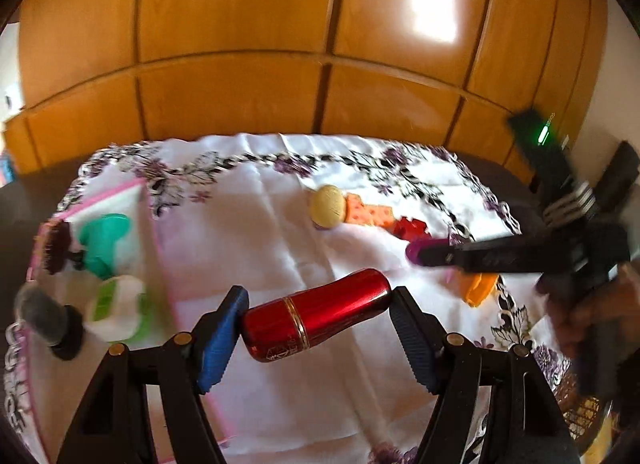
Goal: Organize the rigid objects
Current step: 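Carry the red cylinder into the box and release it with the left tool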
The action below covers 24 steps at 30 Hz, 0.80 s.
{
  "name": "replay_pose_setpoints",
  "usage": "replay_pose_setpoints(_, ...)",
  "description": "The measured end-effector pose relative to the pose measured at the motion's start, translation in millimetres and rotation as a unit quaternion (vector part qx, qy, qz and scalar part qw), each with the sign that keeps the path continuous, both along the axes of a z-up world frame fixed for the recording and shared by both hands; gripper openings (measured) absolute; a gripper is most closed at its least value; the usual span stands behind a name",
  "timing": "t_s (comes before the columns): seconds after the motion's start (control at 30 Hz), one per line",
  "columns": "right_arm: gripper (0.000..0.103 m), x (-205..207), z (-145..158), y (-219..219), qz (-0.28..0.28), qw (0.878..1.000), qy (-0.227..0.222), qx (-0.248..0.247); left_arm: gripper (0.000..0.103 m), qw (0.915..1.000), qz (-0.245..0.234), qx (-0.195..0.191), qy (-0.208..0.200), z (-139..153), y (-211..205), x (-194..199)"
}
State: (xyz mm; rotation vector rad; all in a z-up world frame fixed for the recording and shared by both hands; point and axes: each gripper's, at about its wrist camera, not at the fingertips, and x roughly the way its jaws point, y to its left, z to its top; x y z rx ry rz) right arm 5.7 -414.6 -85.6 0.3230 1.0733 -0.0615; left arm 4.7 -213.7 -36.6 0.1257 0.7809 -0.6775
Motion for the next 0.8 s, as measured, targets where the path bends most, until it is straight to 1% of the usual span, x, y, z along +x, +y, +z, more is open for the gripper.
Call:
replay_pose_setpoints(0.13,0.013,3,-21,0,0.005,1.0,0.016,-0.008,0.073,0.9997,0.023,0.002,-0.01,10,18,0)
replay_pose_setpoints(0.2,0.013,5,-23,-2,0.007,1.0,0.016,-0.007,0.073,0.9994,0.033,0.001,-0.01,13,26,1)
replay_pose_setpoints(0.27,0.013,6,-26,-5,0.006,1.0,0.018,0.009,0.073,0.9991,0.042,0.0,-0.008,15,32,2)
replay_pose_setpoints(0.53,0.014,7,-28,-10,0.001,0.999,0.023,0.027,0.073,0.9973,0.071,-0.014,0.013,17,58,8)
replay_pose_setpoints(0.67,0.014,6,-28,-9,0.002,0.999,0.022,0.024,0.073,0.9952,0.089,-0.031,0.025,20,83,15)
replay_pose_setpoints(0.8,0.014,6,-29,-7,0.005,1.0,0.022,0.019,0.073,0.9911,0.122,-0.042,0.03,23,124,23)
